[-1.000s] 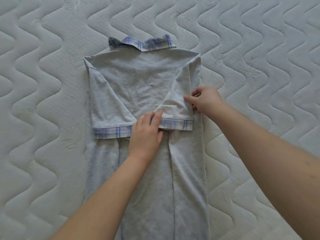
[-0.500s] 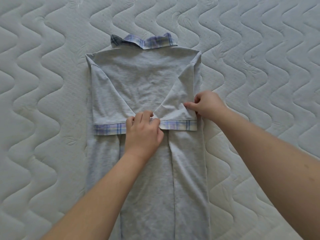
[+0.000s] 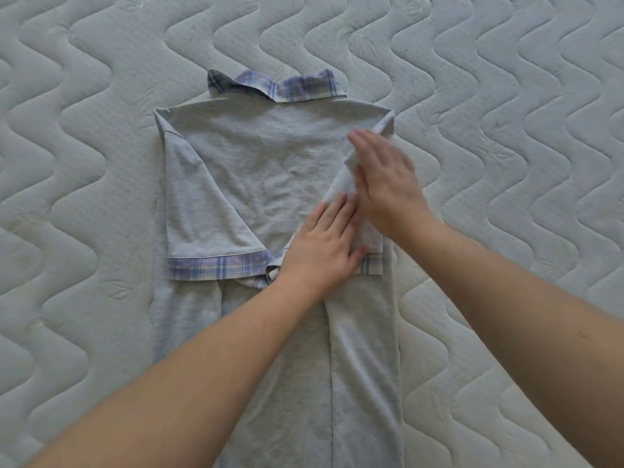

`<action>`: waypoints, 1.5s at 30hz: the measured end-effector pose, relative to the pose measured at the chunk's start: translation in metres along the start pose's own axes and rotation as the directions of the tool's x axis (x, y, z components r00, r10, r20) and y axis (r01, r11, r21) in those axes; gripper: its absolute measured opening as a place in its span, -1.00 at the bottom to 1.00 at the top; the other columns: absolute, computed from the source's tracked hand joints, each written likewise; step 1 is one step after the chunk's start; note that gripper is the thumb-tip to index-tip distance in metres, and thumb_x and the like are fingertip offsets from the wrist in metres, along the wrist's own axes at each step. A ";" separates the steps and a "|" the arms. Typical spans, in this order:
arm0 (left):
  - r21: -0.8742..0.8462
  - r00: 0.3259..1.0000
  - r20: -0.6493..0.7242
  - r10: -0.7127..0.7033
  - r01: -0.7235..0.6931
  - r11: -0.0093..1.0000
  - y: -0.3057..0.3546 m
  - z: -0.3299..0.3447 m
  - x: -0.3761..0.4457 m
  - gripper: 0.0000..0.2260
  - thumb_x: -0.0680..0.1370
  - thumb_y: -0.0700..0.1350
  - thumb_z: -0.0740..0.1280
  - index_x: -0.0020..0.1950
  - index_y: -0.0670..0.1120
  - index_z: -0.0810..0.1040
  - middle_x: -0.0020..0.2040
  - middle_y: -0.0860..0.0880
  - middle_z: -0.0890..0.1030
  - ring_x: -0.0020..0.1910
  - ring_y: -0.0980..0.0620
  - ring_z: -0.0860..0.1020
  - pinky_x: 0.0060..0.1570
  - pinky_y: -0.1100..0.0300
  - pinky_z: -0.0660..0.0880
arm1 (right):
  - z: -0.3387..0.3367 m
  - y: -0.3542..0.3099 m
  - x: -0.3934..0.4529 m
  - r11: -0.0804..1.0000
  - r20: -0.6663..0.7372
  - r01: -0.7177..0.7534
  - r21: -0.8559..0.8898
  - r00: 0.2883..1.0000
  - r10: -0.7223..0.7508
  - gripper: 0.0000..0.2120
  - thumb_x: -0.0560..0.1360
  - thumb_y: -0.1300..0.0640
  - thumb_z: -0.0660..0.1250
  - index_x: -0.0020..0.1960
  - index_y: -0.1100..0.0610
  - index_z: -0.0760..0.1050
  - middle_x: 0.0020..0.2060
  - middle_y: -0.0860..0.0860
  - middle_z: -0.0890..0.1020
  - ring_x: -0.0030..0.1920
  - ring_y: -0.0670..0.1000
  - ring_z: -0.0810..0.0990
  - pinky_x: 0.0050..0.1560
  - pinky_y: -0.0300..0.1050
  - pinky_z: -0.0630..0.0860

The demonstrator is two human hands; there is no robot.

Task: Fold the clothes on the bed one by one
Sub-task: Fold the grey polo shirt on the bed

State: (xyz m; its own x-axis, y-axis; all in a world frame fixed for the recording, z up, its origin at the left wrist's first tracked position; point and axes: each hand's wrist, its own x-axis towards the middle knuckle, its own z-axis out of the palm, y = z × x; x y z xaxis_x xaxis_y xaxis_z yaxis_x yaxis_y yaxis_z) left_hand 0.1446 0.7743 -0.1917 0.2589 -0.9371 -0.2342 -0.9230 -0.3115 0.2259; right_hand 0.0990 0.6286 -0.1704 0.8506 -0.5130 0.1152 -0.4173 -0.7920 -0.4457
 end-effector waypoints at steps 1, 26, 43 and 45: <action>0.013 1.000 0.016 0.007 -0.007 1.000 -0.005 0.005 -0.003 -0.37 0.61 0.19 -0.15 0.61 -0.10 -0.01 0.61 -0.06 0.02 0.59 0.02 -0.10 0.50 0.13 -0.31 | 0.007 0.001 0.003 0.996 0.081 0.061 -0.063 0.995 -0.056 -0.56 0.66 0.13 0.11 0.51 0.17 0.28 0.48 0.07 0.35 0.51 0.06 0.26 0.52 0.00 0.09; 0.072 0.973 -0.200 0.114 -0.101 0.992 -0.026 0.049 0.001 -0.42 0.58 0.17 0.10 0.60 0.14 0.10 0.61 -0.08 0.09 0.59 -0.05 0.06 0.53 0.00 0.06 | 0.008 0.077 0.091 0.933 0.398 0.020 -0.359 0.908 0.134 -0.39 0.63 -0.26 -0.17 0.60 -0.05 -0.16 0.59 -0.08 -0.13 0.57 -0.08 -0.20 0.52 0.04 -0.31; -0.465 0.890 -0.343 -0.300 0.117 0.878 0.022 -0.017 -0.063 -0.66 0.58 0.08 0.26 0.20 -0.12 0.53 0.13 -0.09 0.56 0.11 -0.06 0.53 0.17 0.15 0.33 | -0.011 -0.033 -0.189 0.701 0.281 -0.709 0.075 0.690 0.667 -0.48 0.46 -0.21 0.38 0.24 0.13 0.44 0.14 0.05 0.54 0.18 0.10 0.49 0.23 0.07 0.40; -0.716 0.814 -0.015 -0.580 0.396 0.575 0.043 -0.005 -0.091 -0.68 0.57 0.08 0.33 0.14 -0.15 0.52 0.04 -0.08 0.60 0.03 -0.03 0.56 0.08 0.13 0.45 | -0.012 -0.039 -0.195 0.643 0.405 -0.764 0.057 0.607 0.684 -0.51 0.44 -0.20 0.42 0.18 0.14 0.51 0.09 0.04 0.61 0.12 0.10 0.56 0.16 0.08 0.48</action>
State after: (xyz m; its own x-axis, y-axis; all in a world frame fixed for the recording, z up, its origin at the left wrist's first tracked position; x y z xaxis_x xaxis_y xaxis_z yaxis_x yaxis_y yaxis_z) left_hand 0.0832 0.8455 -0.1560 0.7509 -0.5845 -0.3075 -0.2241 -0.6634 0.7140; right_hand -0.0547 0.7556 -0.1643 0.3598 -0.7192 -0.5944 -0.8997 -0.0988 -0.4252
